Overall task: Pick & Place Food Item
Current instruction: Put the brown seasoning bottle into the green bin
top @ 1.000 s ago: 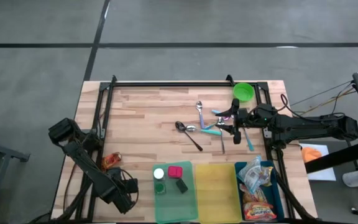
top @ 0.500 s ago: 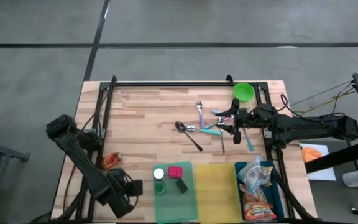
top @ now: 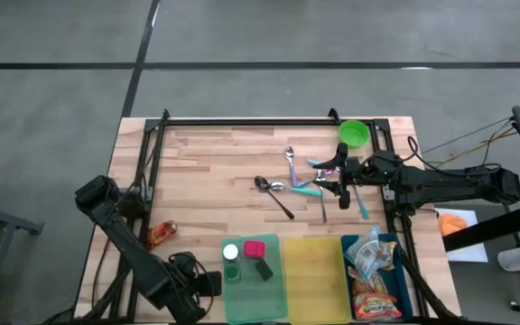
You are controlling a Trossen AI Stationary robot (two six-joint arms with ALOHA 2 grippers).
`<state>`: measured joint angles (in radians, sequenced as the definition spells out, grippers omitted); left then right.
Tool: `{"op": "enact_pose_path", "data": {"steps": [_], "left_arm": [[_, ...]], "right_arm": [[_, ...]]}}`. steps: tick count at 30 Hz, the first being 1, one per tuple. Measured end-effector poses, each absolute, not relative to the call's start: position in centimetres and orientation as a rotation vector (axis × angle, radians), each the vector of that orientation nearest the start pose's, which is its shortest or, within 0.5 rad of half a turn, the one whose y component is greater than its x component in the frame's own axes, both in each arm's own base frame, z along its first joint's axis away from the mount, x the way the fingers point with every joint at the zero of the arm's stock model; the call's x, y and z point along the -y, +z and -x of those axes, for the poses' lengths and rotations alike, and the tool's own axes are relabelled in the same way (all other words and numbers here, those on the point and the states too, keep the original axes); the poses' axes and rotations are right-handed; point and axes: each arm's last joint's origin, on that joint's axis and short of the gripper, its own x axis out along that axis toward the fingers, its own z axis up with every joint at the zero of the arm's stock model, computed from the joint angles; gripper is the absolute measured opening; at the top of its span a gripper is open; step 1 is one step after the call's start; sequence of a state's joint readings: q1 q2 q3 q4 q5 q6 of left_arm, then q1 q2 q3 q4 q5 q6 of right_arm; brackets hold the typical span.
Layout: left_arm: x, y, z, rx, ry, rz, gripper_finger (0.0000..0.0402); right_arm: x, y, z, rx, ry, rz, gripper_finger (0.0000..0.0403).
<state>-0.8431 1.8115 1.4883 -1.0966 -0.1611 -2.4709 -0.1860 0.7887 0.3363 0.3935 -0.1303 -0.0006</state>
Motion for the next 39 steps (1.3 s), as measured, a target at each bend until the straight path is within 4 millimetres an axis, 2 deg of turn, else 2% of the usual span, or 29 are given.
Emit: {"op": "enact_pose_path", "data": {"steps": [7,11,16,23,28,32,39], "left_arm": [[25.4,25.7,-27.4,-1.021,1.013,1.245,0.0179],[25.4,25.6,-29.6,-1.046,0.959,1.184,0.0179],[26.3,25.3,-31.5,-1.091,0.905,1.152,0.0179],[26.9,24.5,-32.1,-1.123,0.916,1.143,0.0179],[26.8,22.9,-32.9,-1.117,0.947,1.156,0.0179],[26.6,22.5,-33.1,-1.099,0.988,1.204,0.0179],[26.3,19.9,-33.2,-1.066,1.044,1.275,0.0179]], "right_arm": [[2.9,23.2,-17.4,-0.058,-0.056,-0.009,0.0221],[2.9,23.2,-17.4,-0.058,-0.055,-0.009,0.0221],[2.9,23.2,-17.4,-0.058,-0.055,-0.009,0.0221],[2.9,23.2,-17.4,-0.058,-0.055,-0.009,0.0221],[2.9,23.2,-17.4,-0.058,-0.055,-0.009,0.0221],[2.9,23.2,-17.4,-0.058,-0.055,-0.009,0.0221],[2.9,23.2,-17.4,-0.058,-0.055,-0.009,0.0221]]}}
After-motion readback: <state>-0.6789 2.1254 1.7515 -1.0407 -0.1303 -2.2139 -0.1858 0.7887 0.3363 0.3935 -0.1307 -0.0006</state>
